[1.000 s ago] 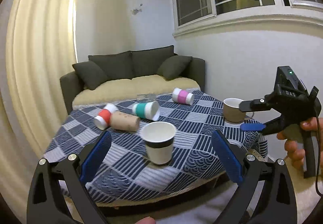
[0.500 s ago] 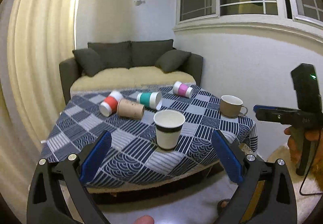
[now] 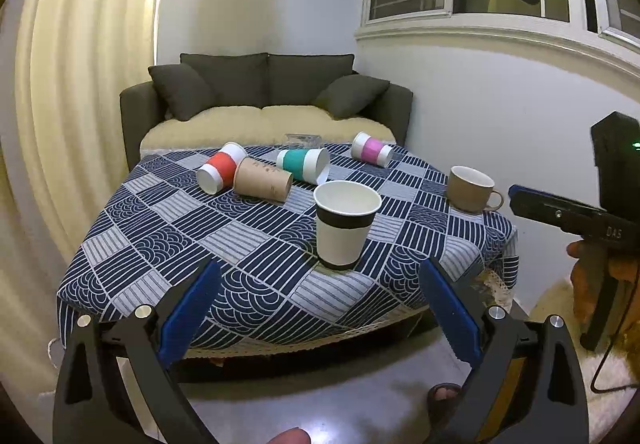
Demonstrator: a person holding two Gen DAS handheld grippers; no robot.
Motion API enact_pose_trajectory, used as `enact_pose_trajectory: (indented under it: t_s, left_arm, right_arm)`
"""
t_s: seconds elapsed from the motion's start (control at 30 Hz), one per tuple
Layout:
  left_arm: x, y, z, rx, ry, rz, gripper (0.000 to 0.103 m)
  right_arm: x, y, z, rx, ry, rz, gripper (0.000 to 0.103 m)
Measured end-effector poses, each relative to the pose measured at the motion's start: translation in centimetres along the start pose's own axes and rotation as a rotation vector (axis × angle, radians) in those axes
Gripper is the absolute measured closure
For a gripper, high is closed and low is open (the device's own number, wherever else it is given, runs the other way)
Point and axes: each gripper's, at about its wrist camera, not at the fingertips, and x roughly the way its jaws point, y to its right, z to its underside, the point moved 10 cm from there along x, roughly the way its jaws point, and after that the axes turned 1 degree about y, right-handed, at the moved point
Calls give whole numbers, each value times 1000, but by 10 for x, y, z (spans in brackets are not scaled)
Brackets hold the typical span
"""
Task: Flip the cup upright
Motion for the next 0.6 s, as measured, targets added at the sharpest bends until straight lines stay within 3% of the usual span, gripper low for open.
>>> enact_pose_trajectory:
  t_s: [0.2, 0.6]
  left_arm:
    - [3, -5, 2, -22, -12, -15, 6]
    - [10, -5, 8, -3, -45, -41, 6]
  right_arm:
    - [3, -12, 3, -71, -3, 14, 10]
    - [7, -15, 6, -78, -14, 6, 10]
